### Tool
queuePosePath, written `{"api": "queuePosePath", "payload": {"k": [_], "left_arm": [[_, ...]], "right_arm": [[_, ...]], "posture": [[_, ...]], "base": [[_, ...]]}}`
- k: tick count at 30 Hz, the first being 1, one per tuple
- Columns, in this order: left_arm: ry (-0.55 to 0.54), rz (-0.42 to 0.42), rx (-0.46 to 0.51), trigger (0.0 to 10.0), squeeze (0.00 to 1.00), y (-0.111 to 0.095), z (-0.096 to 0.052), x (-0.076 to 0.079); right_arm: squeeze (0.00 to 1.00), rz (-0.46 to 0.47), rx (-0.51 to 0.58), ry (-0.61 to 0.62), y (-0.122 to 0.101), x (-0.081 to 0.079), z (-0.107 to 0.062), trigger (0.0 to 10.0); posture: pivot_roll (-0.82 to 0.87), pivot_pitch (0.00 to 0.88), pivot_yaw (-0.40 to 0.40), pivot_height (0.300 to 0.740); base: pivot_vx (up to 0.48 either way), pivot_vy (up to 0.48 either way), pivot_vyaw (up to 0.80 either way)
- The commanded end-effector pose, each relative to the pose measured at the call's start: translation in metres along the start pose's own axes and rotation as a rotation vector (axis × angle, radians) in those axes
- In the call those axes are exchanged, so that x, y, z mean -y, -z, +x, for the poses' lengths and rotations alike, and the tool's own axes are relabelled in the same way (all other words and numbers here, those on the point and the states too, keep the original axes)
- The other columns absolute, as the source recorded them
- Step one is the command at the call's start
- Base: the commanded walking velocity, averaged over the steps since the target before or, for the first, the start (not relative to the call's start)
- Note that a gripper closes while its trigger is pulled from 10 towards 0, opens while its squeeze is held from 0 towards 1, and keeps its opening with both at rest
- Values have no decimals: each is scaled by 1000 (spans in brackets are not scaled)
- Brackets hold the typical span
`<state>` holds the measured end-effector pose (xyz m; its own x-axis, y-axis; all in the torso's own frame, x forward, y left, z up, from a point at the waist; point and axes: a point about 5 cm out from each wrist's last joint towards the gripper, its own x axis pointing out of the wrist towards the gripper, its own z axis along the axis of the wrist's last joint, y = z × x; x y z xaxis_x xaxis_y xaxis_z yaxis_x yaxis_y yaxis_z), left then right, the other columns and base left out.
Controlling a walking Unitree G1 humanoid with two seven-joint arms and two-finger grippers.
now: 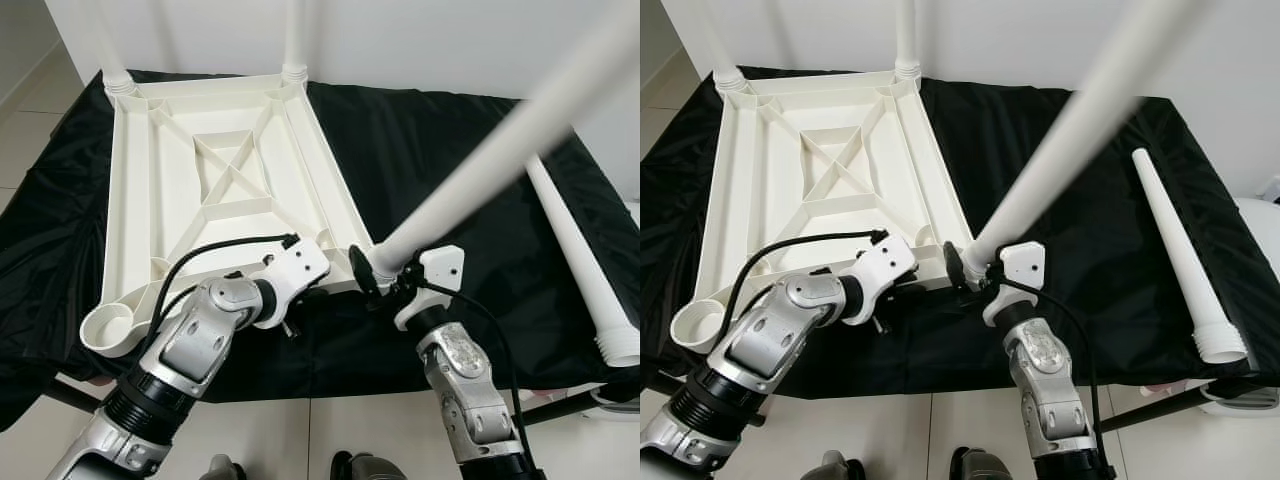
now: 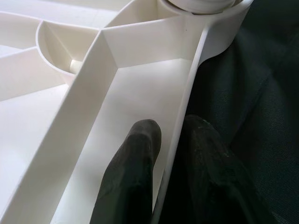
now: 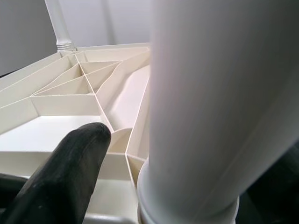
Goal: Building children table
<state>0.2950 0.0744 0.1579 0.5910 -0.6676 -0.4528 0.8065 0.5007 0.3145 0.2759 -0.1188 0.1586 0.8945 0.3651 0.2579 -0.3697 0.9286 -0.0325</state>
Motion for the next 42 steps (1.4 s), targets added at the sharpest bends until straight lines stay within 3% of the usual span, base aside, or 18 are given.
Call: {"api": "queuePosePath", "payload": {"k": [1, 2, 7, 8, 9, 31, 32, 33, 34, 35, 36, 40, 41, 42], "left_arm": [[-91, 3, -35, 10000, 0, 5, 0, -7], [-92, 2, -34, 10000, 0, 5, 0, -7], [-93, -1, -34, 10000, 0, 5, -1, -7], [-94, -2, -33, 10000, 0, 5, -1, -7], [-95, -2, -32, 10000, 0, 5, -1, -7], [-109, -8, -26, 10000, 0, 4, -1, -9], [-115, -6, -23, 10000, 0, 4, -2, -11], [-118, -5, -21, 10000, 0, 3, -2, -11], [-121, -5, -18, 10000, 0, 3, -2, -12], [-118, -11, -12, 10000, 0, 3, -3, -12], [-118, -18, -8, 10000, 859, 2, -3, -13], [-119, -24, -4, 10000, 859, 2, -3, -13], [-118, -24, -2, 10000, 1000, 2, -4, -13], [-118, -24, -2, 10000, 1000, 2, -4, -13]], "right_arm": [[1000, -7, -27, 7, 5, 4, -1, 10000], [0, -23, -23, 9, 4, 6, 1, 10000], [0, -35, 16, -2, -2, 8, 4, 10000], [0, -38, 28, -7, -4, 8, 5, 3922], [0, -36, 32, -11, -5, 8, 5, 0], [0, -42, 60, -25, -9, 18, 14, 0], [0, -48, 68, -17, -12, 22, 17, 2431], [0, -50, 69, -16, -12, 23, 17, 2431], [0, -50, 64, -10, -12, 24, 18, 10000], [0, -51, 61, -6, -12, 25, 19, 10000], [0, -52, 60, -5, -12, 26, 20, 10000], [0, -53, 60, -5, -12, 27, 20, 10000], [0, -59, 60, -10, -12, 27, 20, 10000], [0, -59, 60, -10, -12, 27, 20, 10000]], "posture": [[-53, 118, -41, 740], [-52, 119, -41, 740], [-52, 119, -40, 740], [-52, 120, -40, 740], [-51, 120, -40, 740], [-48, 122, -43, 740], [-47, 121, -42, 740], [-47, 121, -42, 740], [-47, 121, -43, 740], [-47, 121, -43, 740], [-47, 122, -42, 740], [-47, 122, -42, 740], [-46, 126, -43, 740], [-46, 126, -43, 740]], "base": [[0, 0, 0], [0, 0, 0], [0, 0, 0], [0, 0, 0], [0, 0, 0], [0, 0, 0], [0, 0, 0], [0, 0, 0], [0, 0, 0], [0, 0, 0], [0, 0, 0], [0, 0, 0], [0, 0, 0], [0, 0, 0]]}}
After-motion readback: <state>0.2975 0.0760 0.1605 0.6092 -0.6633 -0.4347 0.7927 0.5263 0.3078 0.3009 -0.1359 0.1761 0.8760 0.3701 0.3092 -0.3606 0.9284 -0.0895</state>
